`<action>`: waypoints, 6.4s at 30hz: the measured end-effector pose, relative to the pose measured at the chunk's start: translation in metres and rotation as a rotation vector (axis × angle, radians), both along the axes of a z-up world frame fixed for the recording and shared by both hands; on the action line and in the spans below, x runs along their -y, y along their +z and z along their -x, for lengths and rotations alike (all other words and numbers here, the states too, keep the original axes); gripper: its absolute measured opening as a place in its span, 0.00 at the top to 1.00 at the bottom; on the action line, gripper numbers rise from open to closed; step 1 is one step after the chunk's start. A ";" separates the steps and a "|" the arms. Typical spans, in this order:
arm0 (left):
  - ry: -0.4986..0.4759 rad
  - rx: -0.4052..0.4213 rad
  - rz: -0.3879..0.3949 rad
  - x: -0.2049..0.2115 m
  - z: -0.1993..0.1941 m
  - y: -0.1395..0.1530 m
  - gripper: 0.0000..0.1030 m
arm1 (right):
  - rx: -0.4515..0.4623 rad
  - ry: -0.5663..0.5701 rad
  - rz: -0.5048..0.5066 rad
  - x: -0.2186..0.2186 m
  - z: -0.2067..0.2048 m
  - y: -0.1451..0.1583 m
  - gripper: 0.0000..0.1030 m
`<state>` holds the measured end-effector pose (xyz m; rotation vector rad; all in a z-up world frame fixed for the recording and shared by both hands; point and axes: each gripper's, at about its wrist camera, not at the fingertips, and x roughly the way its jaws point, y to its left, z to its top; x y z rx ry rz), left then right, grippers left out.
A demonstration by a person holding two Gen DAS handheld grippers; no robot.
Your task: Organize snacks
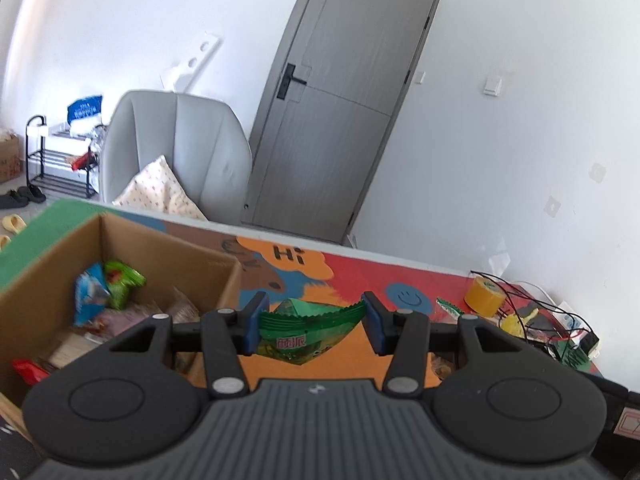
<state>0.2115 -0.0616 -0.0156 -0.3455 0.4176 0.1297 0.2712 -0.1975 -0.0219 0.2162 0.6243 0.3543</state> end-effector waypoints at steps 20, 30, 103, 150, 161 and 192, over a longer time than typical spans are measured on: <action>0.188 0.017 0.005 -0.100 0.045 0.015 0.53 | 0.035 0.180 -0.019 -0.078 0.016 0.018 0.52; 0.224 -0.038 0.057 -0.139 0.056 0.003 0.69 | 0.037 0.259 0.007 -0.122 0.024 0.021 0.52; 0.138 -0.131 -0.045 -0.118 0.094 0.014 0.03 | -0.034 0.034 0.028 -0.055 0.079 0.020 0.00; -0.050 -0.197 -0.256 -0.077 0.153 0.065 0.00 | 0.040 0.006 0.120 0.000 0.156 0.082 0.00; -0.053 -0.201 -0.242 -0.079 0.153 0.064 0.00 | 0.016 0.016 0.136 -0.006 0.157 0.080 0.00; -0.083 -0.222 -0.244 -0.072 0.148 0.056 0.00 | -0.002 0.028 0.143 -0.009 0.157 0.077 0.00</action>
